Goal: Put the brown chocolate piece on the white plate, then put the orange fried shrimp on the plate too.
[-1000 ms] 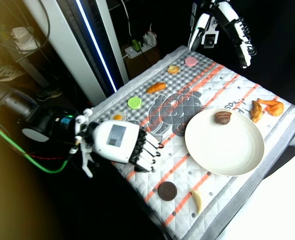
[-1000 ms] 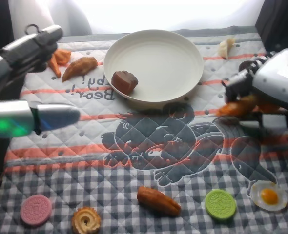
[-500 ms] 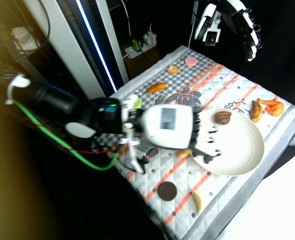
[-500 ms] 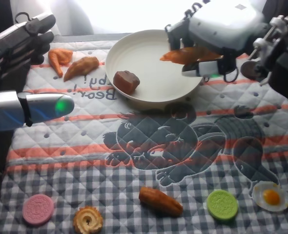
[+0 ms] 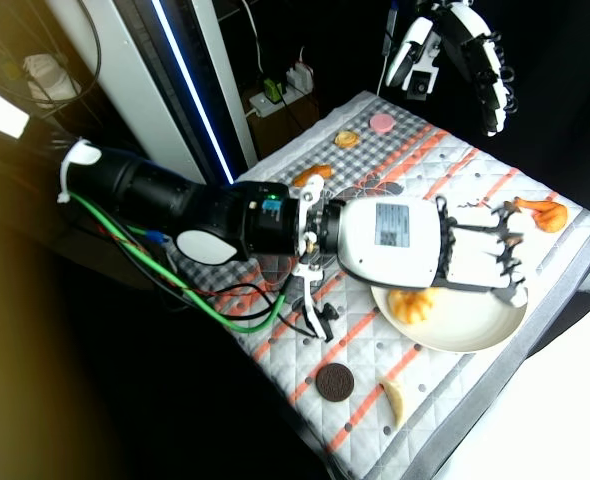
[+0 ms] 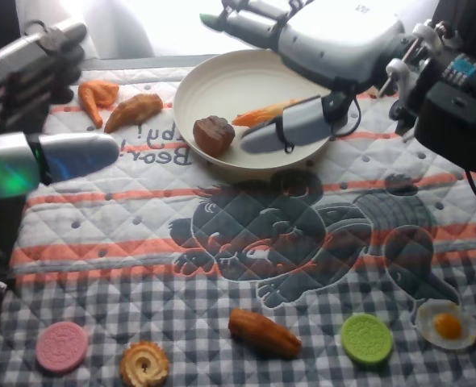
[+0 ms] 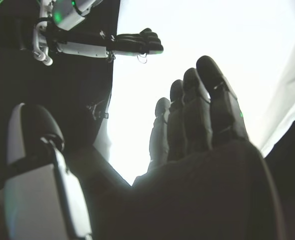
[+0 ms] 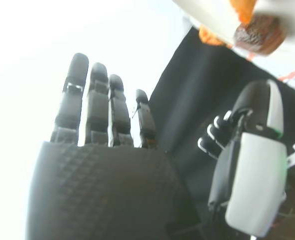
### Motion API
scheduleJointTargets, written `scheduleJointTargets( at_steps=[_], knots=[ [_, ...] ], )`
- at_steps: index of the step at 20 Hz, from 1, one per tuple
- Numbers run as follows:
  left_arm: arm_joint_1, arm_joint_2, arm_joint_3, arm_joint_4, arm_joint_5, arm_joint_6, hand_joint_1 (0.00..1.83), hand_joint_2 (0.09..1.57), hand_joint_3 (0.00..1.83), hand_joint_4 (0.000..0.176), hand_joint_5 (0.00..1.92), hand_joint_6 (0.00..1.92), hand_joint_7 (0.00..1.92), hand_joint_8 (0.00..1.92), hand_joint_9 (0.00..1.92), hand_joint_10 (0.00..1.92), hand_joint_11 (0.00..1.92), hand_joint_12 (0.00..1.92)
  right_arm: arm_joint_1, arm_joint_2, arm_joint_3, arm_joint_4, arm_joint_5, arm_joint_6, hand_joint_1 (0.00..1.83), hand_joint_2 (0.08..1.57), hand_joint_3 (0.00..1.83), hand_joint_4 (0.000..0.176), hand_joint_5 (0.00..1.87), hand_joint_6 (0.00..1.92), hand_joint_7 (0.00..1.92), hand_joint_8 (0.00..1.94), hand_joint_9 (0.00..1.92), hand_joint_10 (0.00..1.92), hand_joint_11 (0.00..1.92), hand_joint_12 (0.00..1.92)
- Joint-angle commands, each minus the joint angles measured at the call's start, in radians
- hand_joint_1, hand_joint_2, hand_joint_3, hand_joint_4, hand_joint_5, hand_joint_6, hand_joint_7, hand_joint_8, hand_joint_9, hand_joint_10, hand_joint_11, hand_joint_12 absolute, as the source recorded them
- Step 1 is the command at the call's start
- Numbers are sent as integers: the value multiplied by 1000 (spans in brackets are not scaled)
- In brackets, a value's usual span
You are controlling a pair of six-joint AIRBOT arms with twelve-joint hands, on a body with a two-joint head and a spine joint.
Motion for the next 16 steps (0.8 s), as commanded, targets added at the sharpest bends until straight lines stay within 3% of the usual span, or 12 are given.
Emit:
scheduleJointTargets(
  at_steps=[1, 2, 3, 4, 6, 8, 9, 11, 13, 14, 15, 16],
  knots=[
    [-7, 2, 9, 15, -160, -41, 827, 801, 0, 81, 130, 0, 226, 4, 261, 3, 0, 835, 4, 40, -2, 32, 175, -2, 547, 829, 0, 152, 0, 0, 22, 0, 90, 5, 0, 503],
    [-3, 2, 18, 16, -178, -75, 780, 805, 2, 115, 117, 0, 241, 5, 258, 1, 0, 793, -27, 82, -38, 50, 228, -2, 545, 846, 1, 156, 0, 0, 4, 0, 64, 0, 0, 479],
    [3, 0, 26, 16, -203, -113, 761, 818, 6, 156, 105, 0, 258, 5, 277, 5, 0, 735, -62, 124, -72, 77, 287, -2, 521, 843, 0, 172, 0, 0, 1, 0, 40, 7, 0, 349],
    [9, -1, 27, 15, -223, -133, 758, 825, 8, 172, 98, 0, 271, 8, 282, 6, 0, 722, -92, 155, -100, 97, 331, -2, 500, 849, 3, 175, 0, 0, 1, 0, 21, 2, 0, 323],
    [55, 4, 12, 3, -301, -179, 748, 844, 8, 176, 80, 0, 226, 2, 244, 5, 0, 556, -213, 223, -174, 143, 490, 1, 455, 842, 0, 176, 0, 0, 20, 2, 0, 0, 0, 199],
    [96, 8, 11, -1, -363, -240, 735, 869, 9, 176, 42, 0, 143, 0, 173, 1, 0, 418, -279, 253, -221, 156, 566, 2, 518, 842, 3, 176, 0, 0, 22, 0, 0, 0, 0, 22],
    [122, 10, 9, -8, -416, -278, 747, 867, 6, 163, 48, 4, 141, 3, 194, 11, 0, 403, -319, 273, -249, 158, 614, 9, 545, 860, 9, 176, 0, 0, 15, 0, 0, 0, 0, 4],
    [166, 20, -11, -27, -523, -295, 746, 914, 15, 174, 26, 0, 158, 4, 211, 10, 0, 296, -387, 308, -293, 158, 702, 35, 601, 854, 3, 176, 0, 0, 16, 1, 0, 0, 0, 0],
    [197, 28, -33, -31, -613, -295, 681, 945, 7, 173, 1, 0, 91, 2, 240, 8, 0, 422, -465, 341, -321, 161, 805, 94, 584, 863, 7, 176, 0, 0, 34, 7, 0, 0, 0, 0],
    [207, 29, -39, -30, -642, -295, 696, 950, 5, 161, 0, 0, 52, 3, 237, 3, 0, 506, -501, 355, -333, 170, 845, 107, 584, 858, 4, 176, 0, 0, 56, 14, 4, 1, 0, 0],
    [216, 30, -46, -29, -667, -297, 605, 948, 1, 111, 0, 0, 77, 4, 263, 6, 0, 739, -539, 376, -355, 189, 894, 109, 553, 868, 7, 172, 0, 0, 74, 18, 54, 21, 0, 0],
    [219, 31, -50, -25, -675, -307, 545, 935, 0, 86, 36, 6, 148, 14, 313, 18, 0, 917, -578, 395, -374, 209, 936, 109, 560, 875, 3, 175, 20, 1, 109, 9, 87, 14, 0, 0]
  ],
)
